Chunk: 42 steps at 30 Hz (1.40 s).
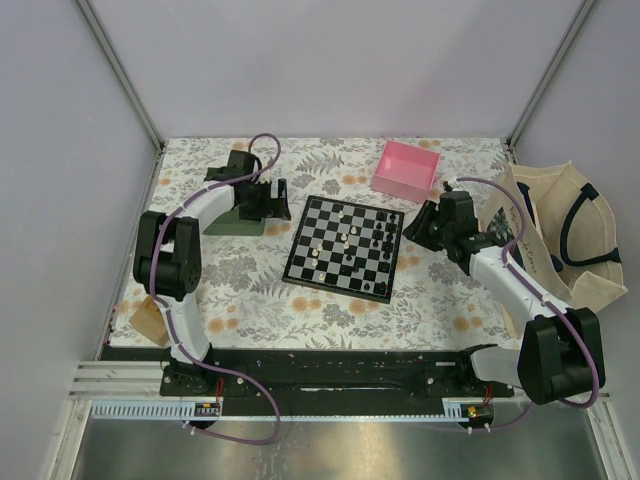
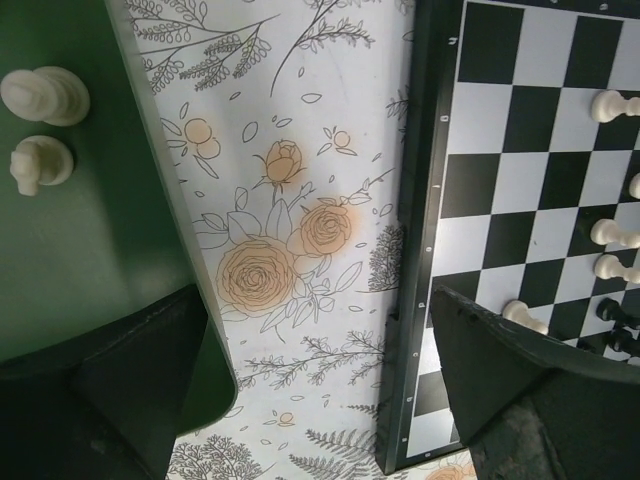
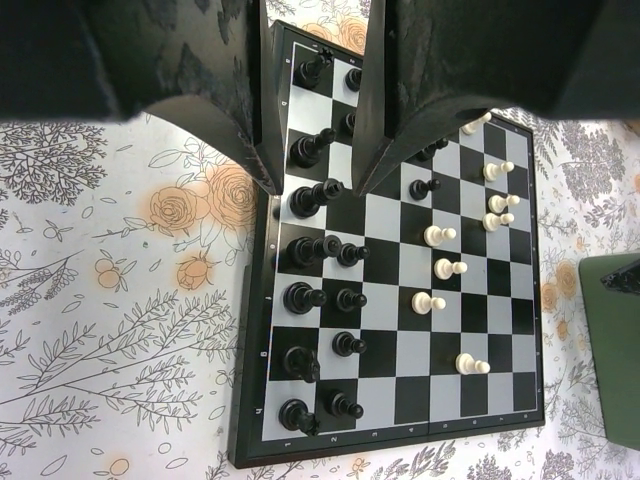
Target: Set up the chess pieces on the board
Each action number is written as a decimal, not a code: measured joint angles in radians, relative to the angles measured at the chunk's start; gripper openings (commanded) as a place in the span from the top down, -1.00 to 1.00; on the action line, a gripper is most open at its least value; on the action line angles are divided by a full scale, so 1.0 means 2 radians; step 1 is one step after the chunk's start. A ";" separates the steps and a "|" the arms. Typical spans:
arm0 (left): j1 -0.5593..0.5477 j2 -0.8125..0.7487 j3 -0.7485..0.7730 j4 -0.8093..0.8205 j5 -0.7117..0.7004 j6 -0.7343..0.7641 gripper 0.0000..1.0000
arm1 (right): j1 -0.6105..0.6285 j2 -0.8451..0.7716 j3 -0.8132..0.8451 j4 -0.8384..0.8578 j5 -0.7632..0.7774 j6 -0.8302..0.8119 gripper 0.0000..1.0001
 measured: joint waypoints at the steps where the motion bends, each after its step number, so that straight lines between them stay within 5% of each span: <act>1: -0.001 -0.002 0.000 0.001 0.002 -0.002 -0.92 | 0.000 0.000 0.000 0.000 -0.002 -0.001 0.15; 18: -0.024 -0.009 -0.025 0.018 0.009 -0.009 -0.91 | -0.002 0.006 0.001 0.000 -0.031 -0.005 0.07; 32: -0.032 -0.068 -0.056 0.024 -0.024 -0.019 -0.98 | -0.002 0.059 0.069 -0.027 -0.066 -0.022 -0.23; 42: -0.032 -0.223 -0.072 0.043 -0.074 -0.041 -0.98 | 0.047 0.089 0.182 -0.105 -0.019 -0.077 -0.85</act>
